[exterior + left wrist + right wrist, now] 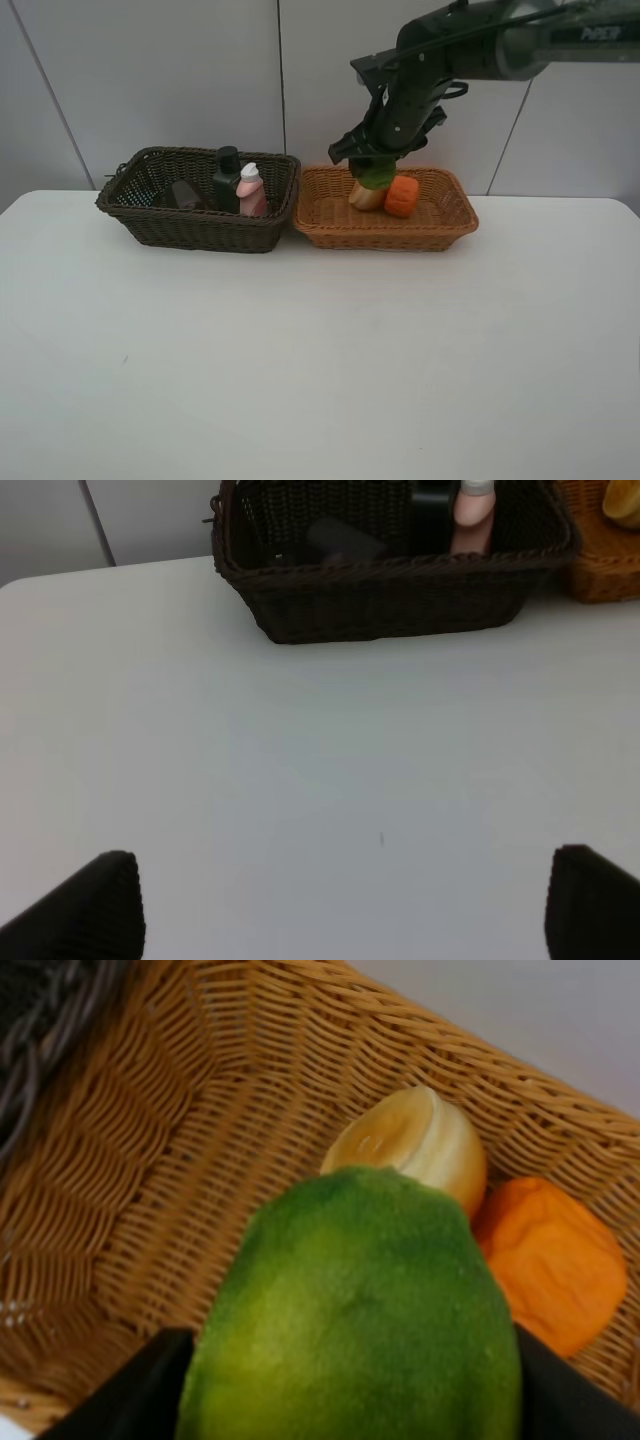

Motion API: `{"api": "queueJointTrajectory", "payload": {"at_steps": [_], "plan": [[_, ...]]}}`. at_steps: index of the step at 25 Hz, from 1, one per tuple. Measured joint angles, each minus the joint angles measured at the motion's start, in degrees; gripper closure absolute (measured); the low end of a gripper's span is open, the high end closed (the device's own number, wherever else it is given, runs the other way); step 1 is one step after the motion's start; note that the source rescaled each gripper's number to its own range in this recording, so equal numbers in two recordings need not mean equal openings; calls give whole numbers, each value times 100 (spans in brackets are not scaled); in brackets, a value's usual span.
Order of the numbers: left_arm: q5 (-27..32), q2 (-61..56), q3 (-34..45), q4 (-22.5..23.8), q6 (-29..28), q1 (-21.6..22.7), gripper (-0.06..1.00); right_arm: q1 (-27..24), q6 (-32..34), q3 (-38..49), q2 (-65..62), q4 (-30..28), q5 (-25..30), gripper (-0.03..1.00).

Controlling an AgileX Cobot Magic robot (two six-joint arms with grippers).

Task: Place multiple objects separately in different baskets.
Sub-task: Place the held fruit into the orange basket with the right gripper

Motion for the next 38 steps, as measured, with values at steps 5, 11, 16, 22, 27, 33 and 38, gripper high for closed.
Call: {"api": "queueJointTrajectory", "payload": {"at_steps": [5, 11, 16, 22, 27, 33, 38], "plan": [[0, 0, 0, 0, 0, 0, -3, -64, 0, 0, 356, 53, -165, 55], [0, 0, 0, 0, 0, 0, -3, -64, 0, 0, 523, 65, -171, 55], [0, 0, 0, 0, 0, 0, -3, -64, 0, 0, 525, 65, -176, 55], [0, 0, 0, 0, 0, 0, -3, -64, 0, 0, 530, 65, -195, 55], [0, 0, 0, 0, 0, 0, -3, -64, -35, 0, 530, 65, -263, 54], [0, 0, 0, 0, 0, 0, -3, -64, -123, 0, 551, 19, -455, 2], [0, 0, 0, 0, 0, 0, -3, -64, -129, 0, 551, 2, -472, -1]]}}
